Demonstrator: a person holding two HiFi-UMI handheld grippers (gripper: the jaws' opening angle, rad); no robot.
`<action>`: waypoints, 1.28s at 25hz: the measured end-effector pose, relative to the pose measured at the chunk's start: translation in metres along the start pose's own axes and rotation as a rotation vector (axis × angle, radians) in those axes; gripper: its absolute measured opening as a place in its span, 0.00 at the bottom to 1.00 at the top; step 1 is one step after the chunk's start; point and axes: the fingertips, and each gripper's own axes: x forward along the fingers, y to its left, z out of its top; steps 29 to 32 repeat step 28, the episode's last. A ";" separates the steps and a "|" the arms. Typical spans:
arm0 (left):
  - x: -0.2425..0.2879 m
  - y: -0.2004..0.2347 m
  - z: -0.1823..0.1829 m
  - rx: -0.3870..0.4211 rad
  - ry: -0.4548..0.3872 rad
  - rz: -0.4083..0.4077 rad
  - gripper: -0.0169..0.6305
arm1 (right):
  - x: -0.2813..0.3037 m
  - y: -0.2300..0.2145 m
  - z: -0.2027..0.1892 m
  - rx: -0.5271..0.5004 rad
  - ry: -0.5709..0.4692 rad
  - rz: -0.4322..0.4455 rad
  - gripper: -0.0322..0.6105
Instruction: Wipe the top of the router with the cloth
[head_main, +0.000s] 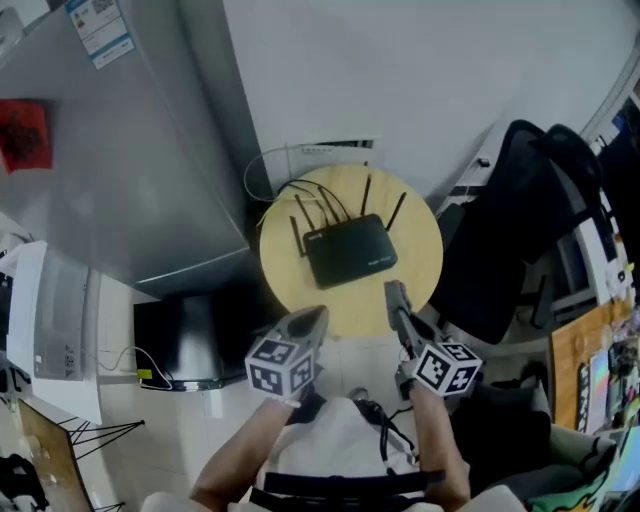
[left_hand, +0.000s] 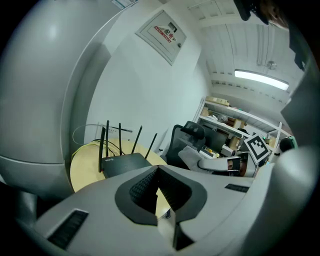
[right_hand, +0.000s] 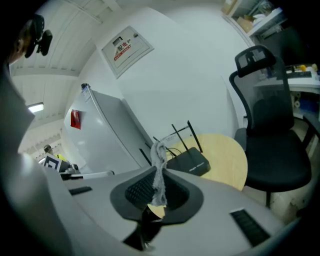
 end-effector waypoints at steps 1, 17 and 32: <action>-0.002 -0.009 -0.003 -0.006 -0.003 0.014 0.02 | -0.006 -0.003 -0.004 -0.016 0.012 0.002 0.11; -0.021 -0.030 0.009 -0.002 -0.059 0.040 0.02 | -0.009 0.031 0.004 -0.080 0.003 0.108 0.10; -0.038 0.000 0.028 -0.009 -0.114 -0.056 0.02 | 0.013 0.064 -0.009 -0.079 -0.002 0.071 0.10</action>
